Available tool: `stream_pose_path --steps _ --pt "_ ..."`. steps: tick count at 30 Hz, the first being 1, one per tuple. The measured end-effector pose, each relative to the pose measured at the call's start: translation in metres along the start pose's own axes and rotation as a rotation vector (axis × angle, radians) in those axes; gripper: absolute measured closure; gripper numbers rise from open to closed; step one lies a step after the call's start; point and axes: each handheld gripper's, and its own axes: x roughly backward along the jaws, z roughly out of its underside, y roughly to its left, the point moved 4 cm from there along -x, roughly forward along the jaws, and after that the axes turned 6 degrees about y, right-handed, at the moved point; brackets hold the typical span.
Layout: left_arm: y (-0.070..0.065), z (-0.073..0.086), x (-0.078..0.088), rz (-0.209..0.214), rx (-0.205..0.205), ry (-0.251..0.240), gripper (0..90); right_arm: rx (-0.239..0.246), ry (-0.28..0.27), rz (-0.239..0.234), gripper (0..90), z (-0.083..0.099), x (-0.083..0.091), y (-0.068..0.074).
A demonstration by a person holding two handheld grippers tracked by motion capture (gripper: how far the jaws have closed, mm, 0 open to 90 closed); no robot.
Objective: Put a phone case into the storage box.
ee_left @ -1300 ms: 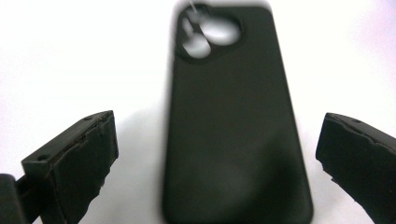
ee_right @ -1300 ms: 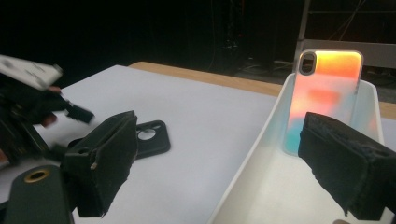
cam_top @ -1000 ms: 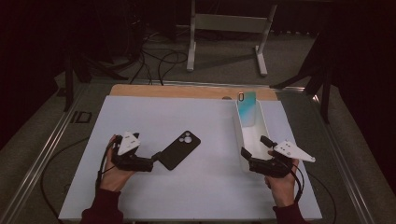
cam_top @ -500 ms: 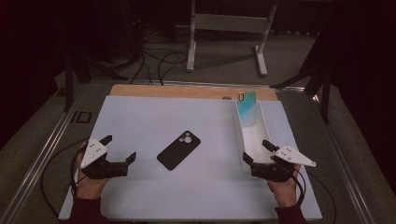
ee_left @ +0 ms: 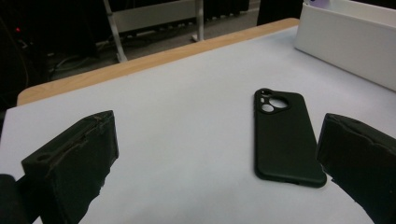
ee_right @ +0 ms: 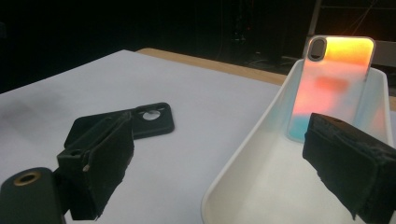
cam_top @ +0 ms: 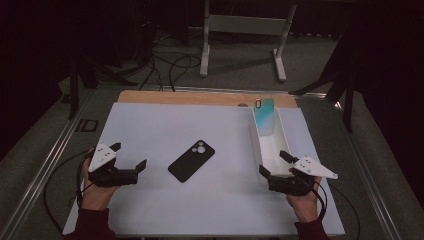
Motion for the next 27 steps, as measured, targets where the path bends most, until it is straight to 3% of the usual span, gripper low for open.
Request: stream_pose_path --steps 3,7,8,9,13,20,27 --pt "-0.003 -0.005 -0.007 0.012 -0.017 0.034 0.0 -0.002 0.002 0.002 8.5 -0.001 0.000 0.000" --pt "-0.015 -0.015 -0.029 0.030 -0.066 0.126 0.0 -0.007 0.003 0.005 8.5 -0.001 0.001 -0.002" --pt "-0.015 -0.015 -0.029 0.030 -0.066 0.126 0.0 -0.007 0.003 0.005 8.5 -0.001 0.001 -0.002" --pt "-0.021 -0.018 -0.042 0.055 -0.071 0.172 0.0 -0.007 0.003 0.003 8.5 -0.001 0.001 -0.002" --pt "-0.032 -0.021 -0.064 0.084 -0.098 0.241 0.0 -0.013 0.007 -0.003 8.5 -0.001 0.002 -0.003" --pt "-0.048 -0.016 -0.106 0.112 -0.129 0.375 0.0 -0.013 0.011 -0.003 8.5 -0.001 0.002 -0.003" --pt "-0.062 -0.007 -0.132 0.159 -0.149 0.450 0.0 -0.013 0.013 -0.004 8.5 -0.001 0.002 -0.004"
